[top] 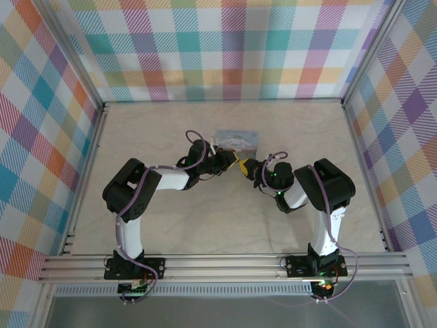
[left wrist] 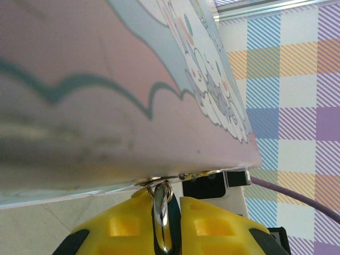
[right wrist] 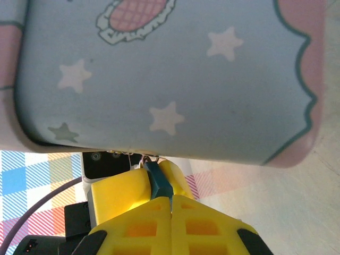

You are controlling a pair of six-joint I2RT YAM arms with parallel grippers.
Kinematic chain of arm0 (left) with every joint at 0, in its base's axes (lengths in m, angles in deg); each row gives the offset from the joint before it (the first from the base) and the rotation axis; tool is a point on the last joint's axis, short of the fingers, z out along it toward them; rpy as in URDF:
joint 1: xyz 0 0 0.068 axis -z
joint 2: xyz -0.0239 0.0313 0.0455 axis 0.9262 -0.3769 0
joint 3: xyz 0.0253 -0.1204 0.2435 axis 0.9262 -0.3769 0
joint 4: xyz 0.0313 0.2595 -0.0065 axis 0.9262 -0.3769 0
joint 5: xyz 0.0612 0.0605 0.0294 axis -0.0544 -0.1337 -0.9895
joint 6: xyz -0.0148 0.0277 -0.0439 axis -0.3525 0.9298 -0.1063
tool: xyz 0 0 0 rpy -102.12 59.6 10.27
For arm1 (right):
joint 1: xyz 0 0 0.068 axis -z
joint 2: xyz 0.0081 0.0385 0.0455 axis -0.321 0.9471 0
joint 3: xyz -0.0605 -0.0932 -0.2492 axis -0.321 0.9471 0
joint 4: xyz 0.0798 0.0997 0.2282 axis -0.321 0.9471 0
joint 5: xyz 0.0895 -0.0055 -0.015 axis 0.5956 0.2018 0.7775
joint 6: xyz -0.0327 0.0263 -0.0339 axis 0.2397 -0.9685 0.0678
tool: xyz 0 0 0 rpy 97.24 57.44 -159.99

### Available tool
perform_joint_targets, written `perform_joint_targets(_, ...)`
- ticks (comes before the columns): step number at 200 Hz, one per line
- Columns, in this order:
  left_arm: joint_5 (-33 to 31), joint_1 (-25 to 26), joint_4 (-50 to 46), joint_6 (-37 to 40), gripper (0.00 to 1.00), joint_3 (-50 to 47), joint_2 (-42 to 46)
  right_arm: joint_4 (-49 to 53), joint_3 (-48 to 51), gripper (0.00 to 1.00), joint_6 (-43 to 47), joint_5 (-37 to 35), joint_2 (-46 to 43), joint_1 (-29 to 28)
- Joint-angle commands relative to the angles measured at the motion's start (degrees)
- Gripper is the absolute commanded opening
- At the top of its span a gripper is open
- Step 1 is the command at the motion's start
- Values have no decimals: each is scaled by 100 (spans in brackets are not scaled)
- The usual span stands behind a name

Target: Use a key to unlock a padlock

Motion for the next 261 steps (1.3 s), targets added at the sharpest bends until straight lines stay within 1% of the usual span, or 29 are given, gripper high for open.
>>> perform_joint_targets(1, 916, 340, 469, -80, 0, 116, 142, 13, -245, 0, -87, -312, 34, -134)
perform_joint_targets(44, 1046, 420, 377, -19, 0, 125, 190, 22, -274, 0, -35, -396, -91, -153)
perform_joint_targets(71, 1134, 491, 367, -19, 0, 200, 125, 22, -390, 0, -110, -334, 0, -203)
perform_joint_targets(105, 1045, 482, 253, 75, 0, 149, 180, 22, -276, 0, -93, -302, 39, -197)
perform_joint_targets(126, 857, 415, -25, 247, 0, 139, 274, 22, -165, 5, -18, -229, 40, -197)
perform_joint_targets(134, 792, 383, -135, 332, 0, 149, 295, 22, -91, 10, 4, -246, 31, -187)
perform_joint_targets(143, 736, 345, -236, 384, 0, 164, 301, 46, -7, 17, 42, -242, 14, -173)
perform_joint_targets(149, 708, 319, -253, 396, 0, 163, 294, 64, 59, 19, 67, -231, 5, -158)
perform_joint_targets(165, 635, 256, -305, 397, 0, 173, 249, 57, 236, 21, 111, -220, -13, -120)
perform_joint_targets(193, 574, 202, -309, 399, 0, 185, 187, 27, 560, 28, 213, -202, -95, -65)
perform_joint_targets(223, 575, 185, -320, 403, 0, 178, 160, 177, 809, 31, 430, -142, -277, -30)
perform_joint_targets(239, 542, 184, -365, 420, 0, 162, 169, 424, 900, 33, 609, -81, -454, -4)
perform_joint_targets(261, 522, 177, -377, 430, 0, 140, 178, 1035, 1005, 34, 939, -13, -862, 27)
